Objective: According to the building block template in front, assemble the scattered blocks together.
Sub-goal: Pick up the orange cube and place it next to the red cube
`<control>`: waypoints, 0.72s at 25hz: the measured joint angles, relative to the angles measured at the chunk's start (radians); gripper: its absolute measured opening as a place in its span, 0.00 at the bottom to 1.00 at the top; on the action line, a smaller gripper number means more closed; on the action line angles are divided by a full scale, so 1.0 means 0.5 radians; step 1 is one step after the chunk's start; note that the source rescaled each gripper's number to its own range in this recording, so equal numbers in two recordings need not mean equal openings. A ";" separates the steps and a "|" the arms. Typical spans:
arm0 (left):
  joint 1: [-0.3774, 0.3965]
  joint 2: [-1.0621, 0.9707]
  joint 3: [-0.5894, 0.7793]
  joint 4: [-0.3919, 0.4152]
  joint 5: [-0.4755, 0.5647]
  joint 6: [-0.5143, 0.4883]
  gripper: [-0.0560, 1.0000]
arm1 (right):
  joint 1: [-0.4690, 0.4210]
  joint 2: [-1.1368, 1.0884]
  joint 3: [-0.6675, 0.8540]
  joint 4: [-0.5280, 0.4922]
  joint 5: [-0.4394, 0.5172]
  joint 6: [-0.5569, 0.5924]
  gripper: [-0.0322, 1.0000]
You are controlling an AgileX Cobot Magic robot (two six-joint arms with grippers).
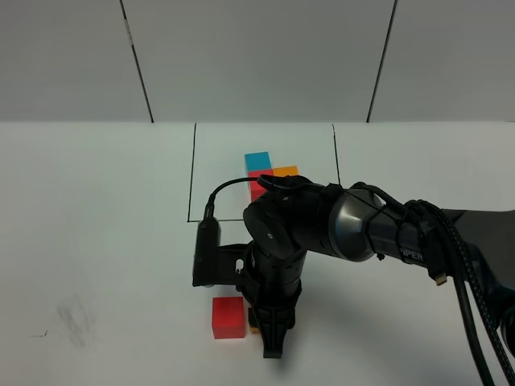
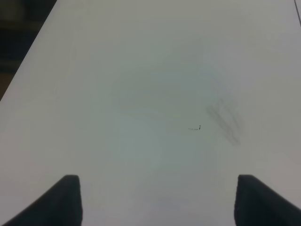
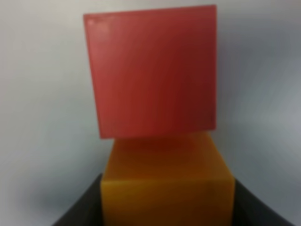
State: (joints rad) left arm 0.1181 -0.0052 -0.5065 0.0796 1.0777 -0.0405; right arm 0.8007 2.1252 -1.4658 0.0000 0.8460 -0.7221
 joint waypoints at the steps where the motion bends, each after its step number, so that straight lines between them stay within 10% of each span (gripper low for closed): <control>1: 0.000 0.000 0.000 0.000 0.000 0.000 0.65 | 0.000 0.000 0.000 0.000 -0.003 -0.003 0.22; 18: 0.000 0.000 0.000 0.000 0.000 0.002 0.65 | 0.004 0.081 0.000 0.042 -0.079 -0.033 0.22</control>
State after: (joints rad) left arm 0.1181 -0.0052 -0.5065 0.0796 1.0777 -0.0396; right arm 0.8025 2.1655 -1.4658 0.0208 0.8067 -0.7388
